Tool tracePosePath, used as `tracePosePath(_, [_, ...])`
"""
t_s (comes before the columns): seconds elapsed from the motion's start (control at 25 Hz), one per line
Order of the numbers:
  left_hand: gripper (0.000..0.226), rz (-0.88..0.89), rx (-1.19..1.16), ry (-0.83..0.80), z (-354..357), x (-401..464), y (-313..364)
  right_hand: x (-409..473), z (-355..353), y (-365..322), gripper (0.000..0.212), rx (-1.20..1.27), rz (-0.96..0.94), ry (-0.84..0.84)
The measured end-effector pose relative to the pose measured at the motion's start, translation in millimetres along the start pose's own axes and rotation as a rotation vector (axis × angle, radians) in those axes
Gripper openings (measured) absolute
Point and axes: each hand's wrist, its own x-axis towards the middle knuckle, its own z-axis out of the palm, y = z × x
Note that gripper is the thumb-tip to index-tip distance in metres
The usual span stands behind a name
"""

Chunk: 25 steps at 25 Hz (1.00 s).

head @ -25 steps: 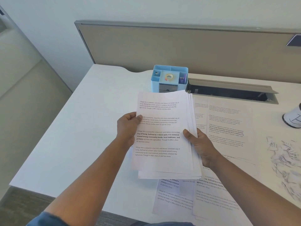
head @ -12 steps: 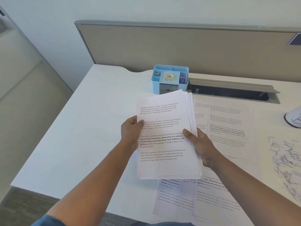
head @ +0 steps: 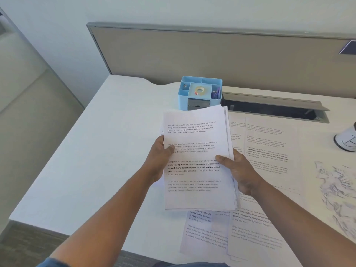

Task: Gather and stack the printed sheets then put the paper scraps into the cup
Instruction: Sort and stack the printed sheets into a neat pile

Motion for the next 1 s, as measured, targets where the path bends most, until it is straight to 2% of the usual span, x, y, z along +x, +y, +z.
tracePosePath(0.2, [0.029, 0.247, -0.029, 0.020, 9, -15, 20, 1, 1, -24, 0.029, -0.103, -0.164, 0.038])
tracePosePath(0.32, [0.030, 0.337, -0.098, 0.020, 13, -19, 20, -2, 1, -26, 0.029, -0.107, -0.199, 0.059])
tracePosePath(0.48, [0.034, 0.272, -0.083, -0.015, 14, -23, -4, -9, 1, -9, 0.032, -0.107, -0.168, 0.089])
tracePosePath(1.0, [0.038, 0.188, -0.028, -0.062, 4, -21, -30, -20, 8, 8, 0.044, -0.137, -0.199, 0.016])
